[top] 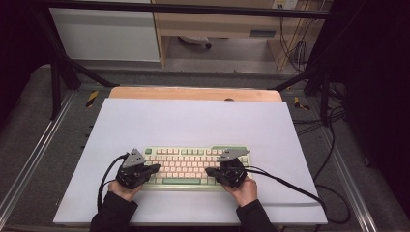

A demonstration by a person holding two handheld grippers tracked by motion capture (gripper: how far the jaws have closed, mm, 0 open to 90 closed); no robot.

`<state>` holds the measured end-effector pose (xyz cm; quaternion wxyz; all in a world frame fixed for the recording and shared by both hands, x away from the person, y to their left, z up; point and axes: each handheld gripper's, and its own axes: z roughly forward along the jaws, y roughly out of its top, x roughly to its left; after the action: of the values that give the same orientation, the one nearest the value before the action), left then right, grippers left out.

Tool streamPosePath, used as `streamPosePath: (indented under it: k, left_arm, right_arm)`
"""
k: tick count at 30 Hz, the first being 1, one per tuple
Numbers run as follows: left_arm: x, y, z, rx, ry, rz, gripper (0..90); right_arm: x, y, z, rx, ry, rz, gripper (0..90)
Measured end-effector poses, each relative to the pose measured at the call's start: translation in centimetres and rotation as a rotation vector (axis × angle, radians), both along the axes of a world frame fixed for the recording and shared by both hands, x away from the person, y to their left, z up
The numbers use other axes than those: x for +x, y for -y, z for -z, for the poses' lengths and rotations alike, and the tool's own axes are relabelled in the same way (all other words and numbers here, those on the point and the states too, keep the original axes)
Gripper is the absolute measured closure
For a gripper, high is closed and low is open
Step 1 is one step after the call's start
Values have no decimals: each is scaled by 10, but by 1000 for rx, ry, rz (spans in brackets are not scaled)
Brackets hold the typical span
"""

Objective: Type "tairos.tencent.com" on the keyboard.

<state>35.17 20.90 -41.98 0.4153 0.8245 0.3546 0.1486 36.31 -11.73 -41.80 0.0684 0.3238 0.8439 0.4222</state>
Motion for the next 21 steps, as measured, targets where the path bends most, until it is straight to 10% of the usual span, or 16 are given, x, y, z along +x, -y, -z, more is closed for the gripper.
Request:
streamPosePath:
  k: [21]
  left_arm:
    - [2, 19, -6, 17, 18, 26, 900]
  right_arm:
    - [2, 10, -2, 23, -1, 13, 900]
